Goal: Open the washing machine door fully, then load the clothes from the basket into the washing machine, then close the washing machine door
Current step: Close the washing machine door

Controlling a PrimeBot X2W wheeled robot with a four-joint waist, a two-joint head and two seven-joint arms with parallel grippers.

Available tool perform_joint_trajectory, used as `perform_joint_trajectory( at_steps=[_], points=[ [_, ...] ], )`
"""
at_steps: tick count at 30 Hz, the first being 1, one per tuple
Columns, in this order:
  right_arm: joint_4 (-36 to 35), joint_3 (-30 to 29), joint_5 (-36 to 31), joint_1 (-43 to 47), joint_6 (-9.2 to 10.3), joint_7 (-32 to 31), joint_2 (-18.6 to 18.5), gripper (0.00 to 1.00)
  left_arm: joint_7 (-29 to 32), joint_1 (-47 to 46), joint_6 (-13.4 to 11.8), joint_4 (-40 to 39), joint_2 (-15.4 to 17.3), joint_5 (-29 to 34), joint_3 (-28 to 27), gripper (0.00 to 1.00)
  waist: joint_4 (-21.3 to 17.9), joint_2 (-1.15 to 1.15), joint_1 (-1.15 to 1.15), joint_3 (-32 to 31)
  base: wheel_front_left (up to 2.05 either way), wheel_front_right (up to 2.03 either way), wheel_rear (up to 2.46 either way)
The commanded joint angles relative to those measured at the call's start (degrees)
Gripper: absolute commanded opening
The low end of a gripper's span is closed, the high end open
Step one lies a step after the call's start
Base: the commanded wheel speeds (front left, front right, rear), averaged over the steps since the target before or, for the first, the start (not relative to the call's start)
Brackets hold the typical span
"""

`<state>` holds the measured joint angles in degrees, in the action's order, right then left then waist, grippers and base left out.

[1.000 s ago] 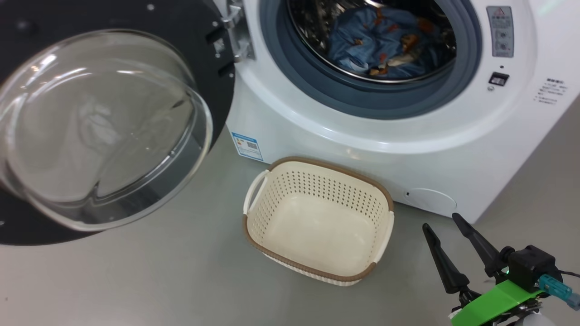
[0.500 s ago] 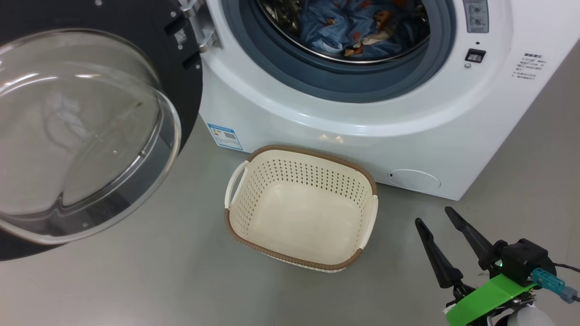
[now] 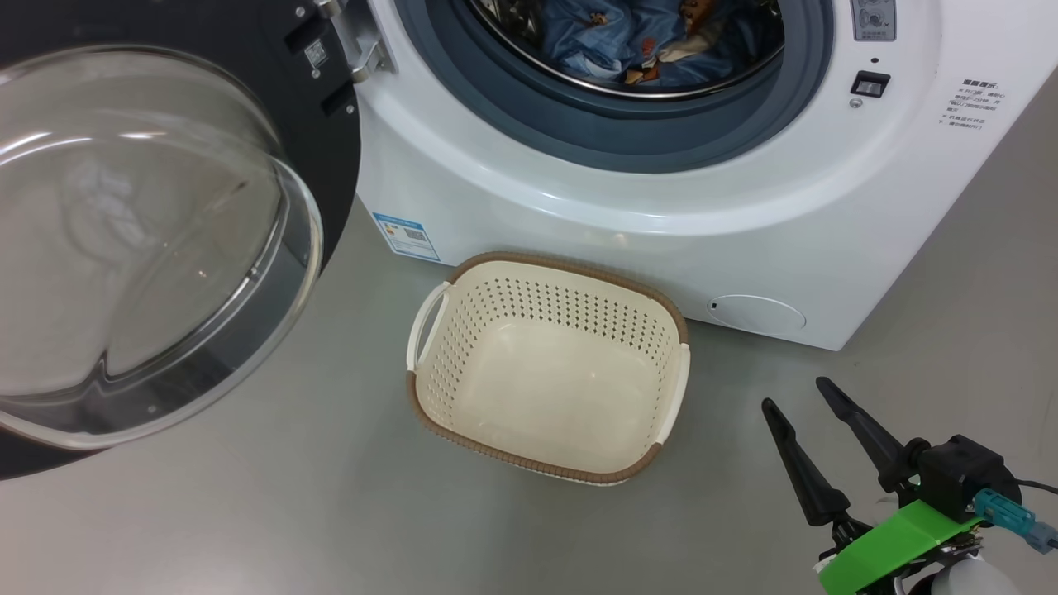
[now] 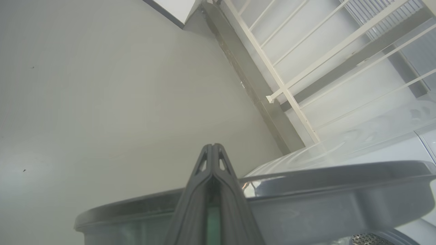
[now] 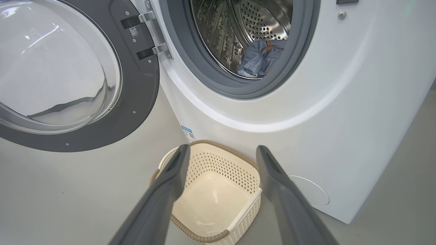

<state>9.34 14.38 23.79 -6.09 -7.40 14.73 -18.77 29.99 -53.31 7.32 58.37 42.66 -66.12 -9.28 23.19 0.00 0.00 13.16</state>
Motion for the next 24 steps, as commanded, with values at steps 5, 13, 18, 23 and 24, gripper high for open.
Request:
perform_joint_trajectory(
  at_steps=[5,13,18,23,24],
  points=[
    [-1.5,0.9,-0.7,-1.0,-0.09,0.3,-1.0,1.0,3.7,-0.6,0.2,-1.2,3.3,-1.0,0.4,0.0,-0.1,0.0,0.0,0.0,0.0,0.0,0.0],
    [-1.5,0.2,-0.9,-0.9,-0.09,0.3,-1.3,1.0,9.3,0.5,0.2,-2.8,3.0,-3.2,1.4,0.0,0.0,0.0,0.0,-0.5,0.0,0.0,0.0],
    [-1.4,0.0,-1.1,-0.7,-0.09,0.3,-1.7,1.0,12.6,1.6,0.2,-4.4,3.1,-4.9,1.9,0.0,0.1,0.0,0.0,-1.2,0.0,0.0,0.0],
    [-1.5,-0.4,-1.1,-0.3,-0.09,0.3,-1.9,1.0,15.9,3.3,0.2,-6.8,3.4,-6.8,2.4,0.0,0.2,0.0,0.0,-2.0,0.0,0.0,0.0],
    [-1.5,-0.5,-1.1,-0.2,-0.09,0.3,-1.9,1.0,16.4,3.7,0.2,-7.4,3.4,-7.2,2.5,0.0,0.3,0.0,0.0,-2.1,0.0,0.0,0.0]
  ],
)
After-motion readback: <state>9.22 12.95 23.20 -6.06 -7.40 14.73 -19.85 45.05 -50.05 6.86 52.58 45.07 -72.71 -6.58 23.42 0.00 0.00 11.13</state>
